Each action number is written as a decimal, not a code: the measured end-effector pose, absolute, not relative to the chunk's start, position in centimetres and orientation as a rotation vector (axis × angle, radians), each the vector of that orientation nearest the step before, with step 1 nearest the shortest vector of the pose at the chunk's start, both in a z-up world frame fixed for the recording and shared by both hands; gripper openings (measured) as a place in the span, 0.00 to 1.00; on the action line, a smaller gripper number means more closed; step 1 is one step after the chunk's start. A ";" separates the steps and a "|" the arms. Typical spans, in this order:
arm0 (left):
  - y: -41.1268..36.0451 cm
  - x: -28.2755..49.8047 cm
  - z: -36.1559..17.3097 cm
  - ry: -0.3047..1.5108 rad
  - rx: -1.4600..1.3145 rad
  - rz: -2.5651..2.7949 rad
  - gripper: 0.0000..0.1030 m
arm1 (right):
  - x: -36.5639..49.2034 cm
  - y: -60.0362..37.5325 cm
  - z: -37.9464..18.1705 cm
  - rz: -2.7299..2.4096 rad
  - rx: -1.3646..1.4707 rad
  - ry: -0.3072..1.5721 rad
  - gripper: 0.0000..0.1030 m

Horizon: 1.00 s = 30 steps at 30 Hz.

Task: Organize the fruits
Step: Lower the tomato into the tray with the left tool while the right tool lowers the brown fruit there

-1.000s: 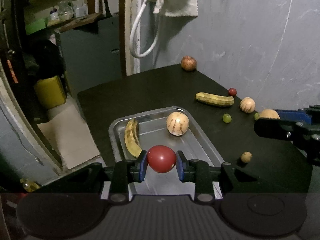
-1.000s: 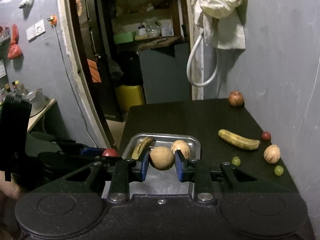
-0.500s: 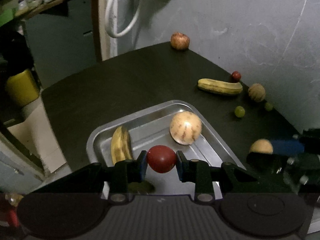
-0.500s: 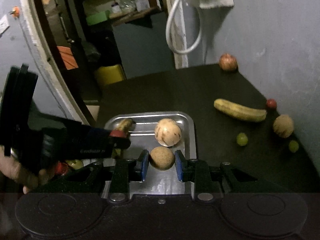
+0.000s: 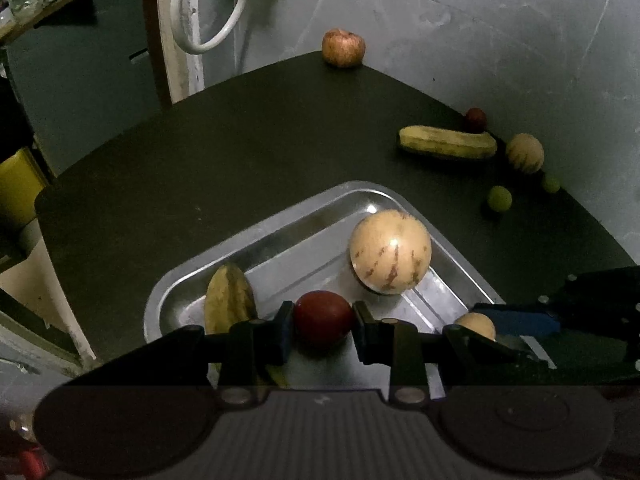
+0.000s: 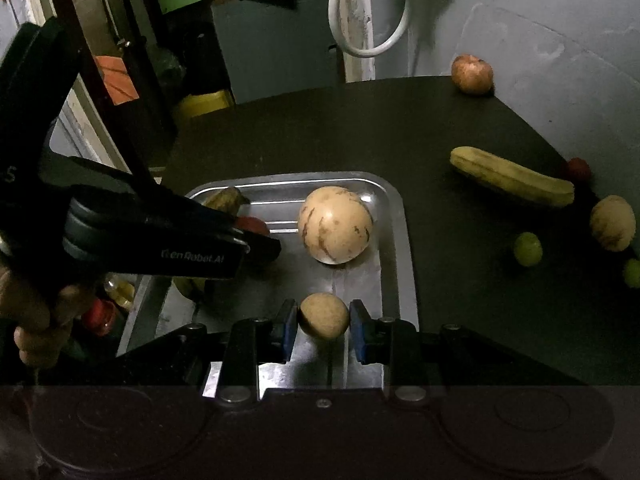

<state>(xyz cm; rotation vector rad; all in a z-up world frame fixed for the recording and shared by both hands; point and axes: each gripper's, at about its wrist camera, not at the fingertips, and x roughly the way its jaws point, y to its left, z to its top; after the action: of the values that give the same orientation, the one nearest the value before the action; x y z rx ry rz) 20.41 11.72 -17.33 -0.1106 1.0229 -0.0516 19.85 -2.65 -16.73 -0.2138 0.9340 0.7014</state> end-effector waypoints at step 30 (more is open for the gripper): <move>12.4 20.6 -16.3 1.006 -0.157 -0.018 0.44 | 19.3 -2.3 -16.4 0.723 -0.250 0.919 0.39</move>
<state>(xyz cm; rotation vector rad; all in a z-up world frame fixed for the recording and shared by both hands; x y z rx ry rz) 20.62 12.37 -16.30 -0.1575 1.0063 -0.0182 19.33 -2.33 -16.35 -0.2497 0.9188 0.7234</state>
